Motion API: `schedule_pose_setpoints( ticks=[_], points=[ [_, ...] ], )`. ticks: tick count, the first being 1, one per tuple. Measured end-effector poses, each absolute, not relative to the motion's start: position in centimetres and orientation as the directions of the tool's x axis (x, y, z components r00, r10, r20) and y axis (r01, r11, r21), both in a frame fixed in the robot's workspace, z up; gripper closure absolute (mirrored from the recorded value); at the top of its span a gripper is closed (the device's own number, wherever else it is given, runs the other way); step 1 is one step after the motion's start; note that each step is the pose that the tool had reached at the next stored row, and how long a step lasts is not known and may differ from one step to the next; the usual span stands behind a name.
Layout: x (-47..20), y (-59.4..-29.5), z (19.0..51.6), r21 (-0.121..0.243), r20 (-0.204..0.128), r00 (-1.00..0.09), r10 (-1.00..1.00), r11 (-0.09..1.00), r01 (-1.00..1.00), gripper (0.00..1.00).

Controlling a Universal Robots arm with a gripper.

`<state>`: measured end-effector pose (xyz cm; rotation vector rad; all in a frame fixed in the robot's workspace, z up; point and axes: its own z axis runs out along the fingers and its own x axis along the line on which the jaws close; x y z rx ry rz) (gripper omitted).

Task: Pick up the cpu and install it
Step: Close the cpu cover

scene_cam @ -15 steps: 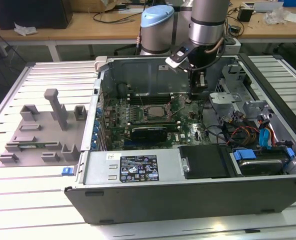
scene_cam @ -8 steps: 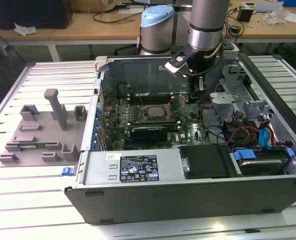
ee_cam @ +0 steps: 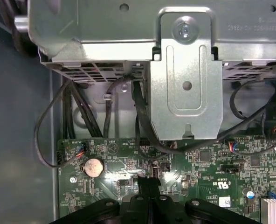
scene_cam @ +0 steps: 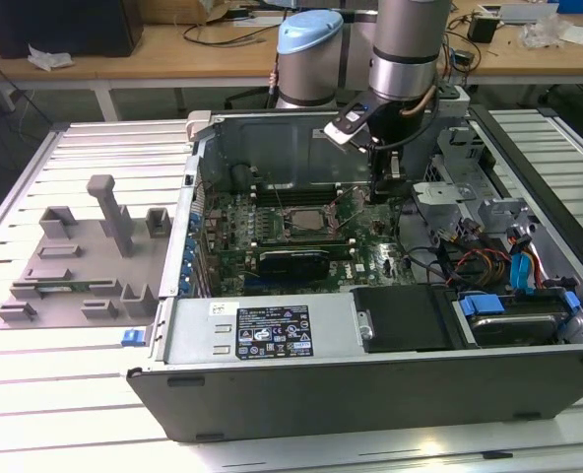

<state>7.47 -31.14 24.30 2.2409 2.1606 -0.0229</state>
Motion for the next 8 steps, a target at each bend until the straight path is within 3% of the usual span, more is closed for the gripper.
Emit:
schedule_pose_setpoints(
  ticks=[8],
  points=[
    [5.6, -31.0, 24.3, 0.01, -0.03, 0.037, 0.999, -0.036, 0.999, 0.89]
  ],
)
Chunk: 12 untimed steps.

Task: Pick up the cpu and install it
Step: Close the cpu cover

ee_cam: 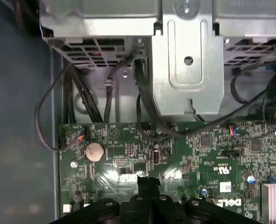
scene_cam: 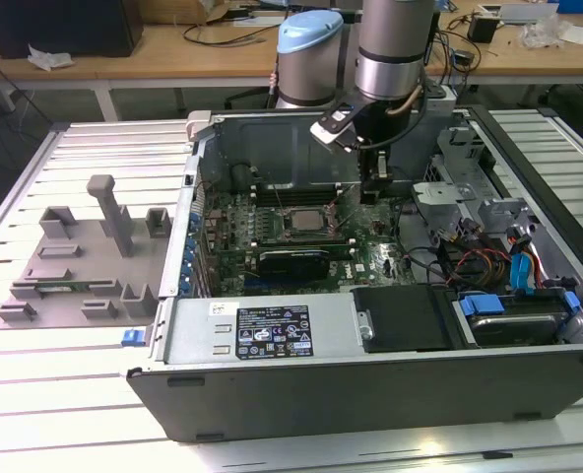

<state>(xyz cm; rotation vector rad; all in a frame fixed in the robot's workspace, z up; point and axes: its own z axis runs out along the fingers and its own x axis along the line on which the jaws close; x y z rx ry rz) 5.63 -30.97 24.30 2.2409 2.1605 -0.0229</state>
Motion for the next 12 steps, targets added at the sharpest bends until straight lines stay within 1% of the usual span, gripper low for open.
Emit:
schedule_pose_setpoints(
  ticks=[7, 12],
  points=[
    [3.3, -30.8, 24.3, 0.011, -0.03, 0.037, 0.999, -0.036, 0.999, 0.89],
    [0.6, -30.4, 24.3, 0.011, -0.031, 0.037, 0.999, -0.037, 0.999, 0.89]
  ],
)
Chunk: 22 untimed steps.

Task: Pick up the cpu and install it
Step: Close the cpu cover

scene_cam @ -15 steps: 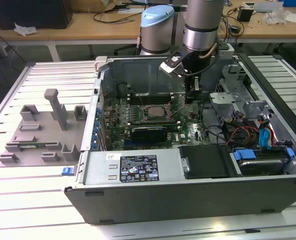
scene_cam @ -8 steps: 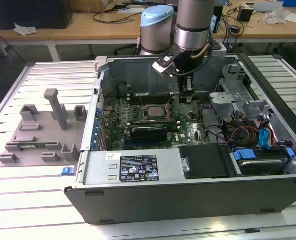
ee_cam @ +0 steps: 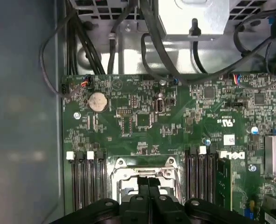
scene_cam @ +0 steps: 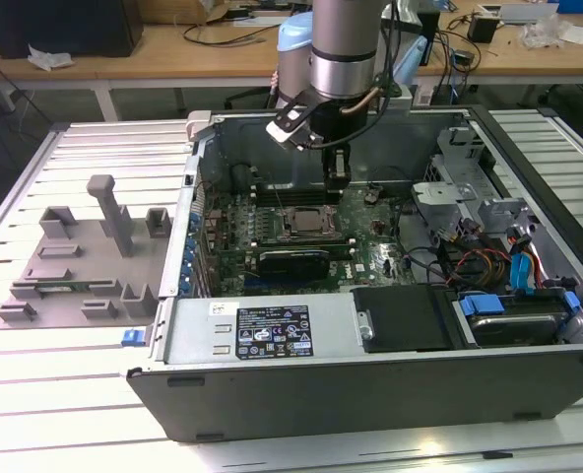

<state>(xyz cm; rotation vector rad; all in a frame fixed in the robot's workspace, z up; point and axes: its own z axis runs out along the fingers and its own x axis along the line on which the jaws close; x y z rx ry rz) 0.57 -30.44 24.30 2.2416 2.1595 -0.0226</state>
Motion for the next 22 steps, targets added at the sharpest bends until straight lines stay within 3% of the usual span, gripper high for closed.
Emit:
schedule_pose_setpoints(
  ticks=[2, 22],
  points=[
    [0.6, -30.4, 24.3, -0.007, -0.031, 0.037, 0.999, -0.037, 0.999, 0.89],
    [-3.2, -31.0, 23.0, -0.007, -0.028, 0.037, 0.999, -0.037, 0.999, 0.89]
  ],
)
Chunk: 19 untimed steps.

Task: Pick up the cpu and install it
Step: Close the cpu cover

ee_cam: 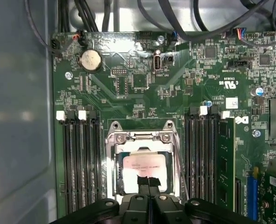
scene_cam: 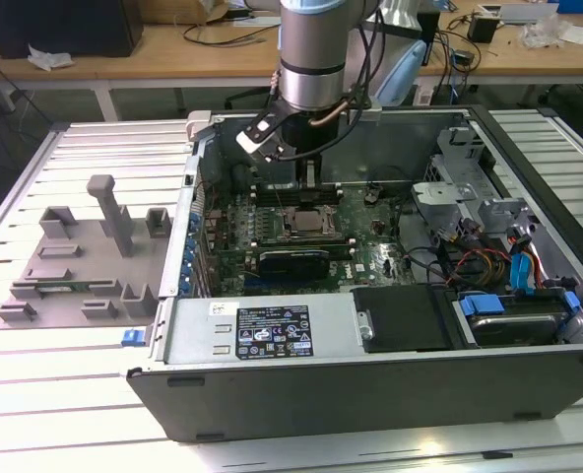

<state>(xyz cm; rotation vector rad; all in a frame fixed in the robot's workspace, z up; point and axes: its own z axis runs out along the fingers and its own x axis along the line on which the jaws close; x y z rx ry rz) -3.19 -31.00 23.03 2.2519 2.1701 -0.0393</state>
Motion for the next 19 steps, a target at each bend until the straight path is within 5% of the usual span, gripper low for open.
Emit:
schedule_pose_setpoints(
  ticks=[9, 19],
  points=[
    [-3.47, -31.17, 22.89, -0.007, -0.028, 0.03, 0.999, -0.03, 1.0, 0.89],
    [-3.47, -31.17, 22.85, -0.007, -0.028, -0.193, 0.981, 0.193, 0.981, 0.89]
  ],
)
